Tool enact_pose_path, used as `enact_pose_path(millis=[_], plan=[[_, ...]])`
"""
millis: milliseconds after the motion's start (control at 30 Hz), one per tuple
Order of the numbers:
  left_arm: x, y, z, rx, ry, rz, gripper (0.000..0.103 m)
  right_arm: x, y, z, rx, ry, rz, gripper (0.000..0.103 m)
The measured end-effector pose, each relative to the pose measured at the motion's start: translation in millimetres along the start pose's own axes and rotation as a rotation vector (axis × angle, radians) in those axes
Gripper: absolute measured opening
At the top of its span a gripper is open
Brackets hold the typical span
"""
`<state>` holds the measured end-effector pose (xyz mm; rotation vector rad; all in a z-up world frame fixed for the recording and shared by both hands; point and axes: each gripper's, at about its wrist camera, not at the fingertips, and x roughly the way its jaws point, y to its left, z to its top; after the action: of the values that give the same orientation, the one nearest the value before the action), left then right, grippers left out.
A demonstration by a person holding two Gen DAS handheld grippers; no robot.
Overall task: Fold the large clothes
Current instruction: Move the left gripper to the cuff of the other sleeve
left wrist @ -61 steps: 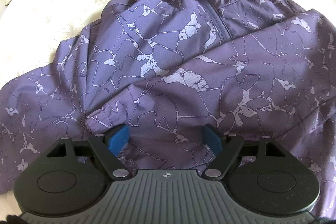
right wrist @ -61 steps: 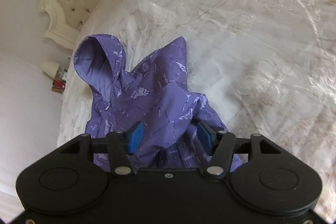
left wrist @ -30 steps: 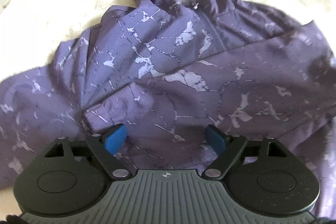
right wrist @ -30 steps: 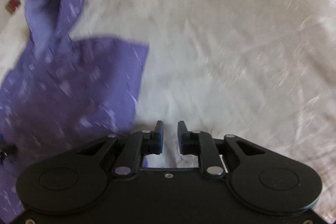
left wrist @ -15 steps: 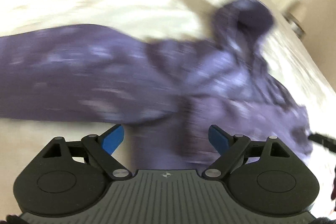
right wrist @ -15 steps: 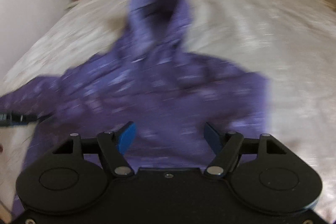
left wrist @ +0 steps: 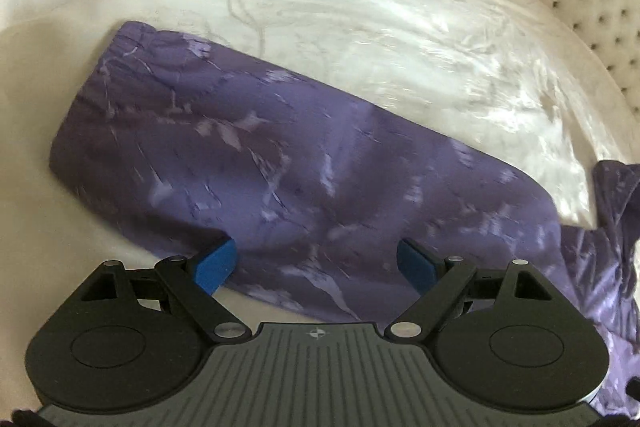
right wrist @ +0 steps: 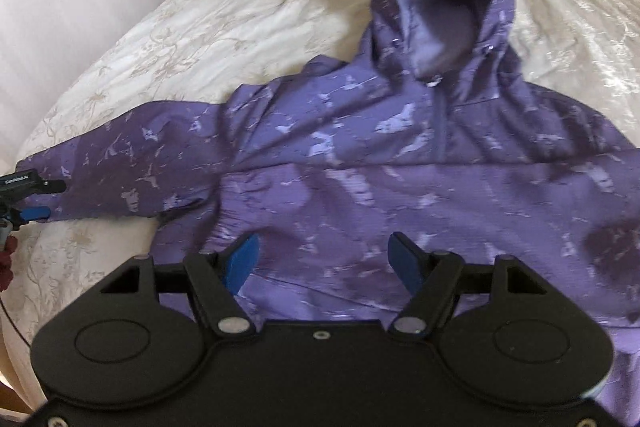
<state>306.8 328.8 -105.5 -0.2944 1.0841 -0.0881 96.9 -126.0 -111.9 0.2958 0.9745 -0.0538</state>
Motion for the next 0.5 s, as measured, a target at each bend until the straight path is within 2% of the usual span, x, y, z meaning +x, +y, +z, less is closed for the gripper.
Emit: enact_pose_path(millis=[167, 267, 333, 433, 467, 500], plan=[[15.3, 7.8, 7.0, -0.077, 0.015, -0.050, 0.093, 11.8, 17.1, 4.5, -0.019, 0.031, -0.006, 0.074], [8.4, 14.4, -2.8, -0.154, -0.043, -0.065, 0.093, 17.0, 25.9, 8.6, -0.020, 0.037, -0.005, 0.074], [8.4, 17.9, -9.4, -0.171, -0.076, -0.091, 0.093, 21.0, 31.4, 10.4, -0.021, 0.044, -0.003, 0.074], [10.2, 22.3, -9.3, -0.192, -0.084, -0.118, 0.090, 25.1, 38.9, 11.8, -0.040, 0.055, -0.001, 0.074], [10.9, 22.3, -8.0, -0.188, -0.079, -0.111, 0.079, 26.7, 41.0, 11.6, -0.046, 0.059, 0.000, 0.074], [11.1, 22.9, -4.6, -0.185, -0.078, -0.099, 0.061, 27.9, 42.7, 11.3, -0.049, 0.064, 0.000, 0.074]])
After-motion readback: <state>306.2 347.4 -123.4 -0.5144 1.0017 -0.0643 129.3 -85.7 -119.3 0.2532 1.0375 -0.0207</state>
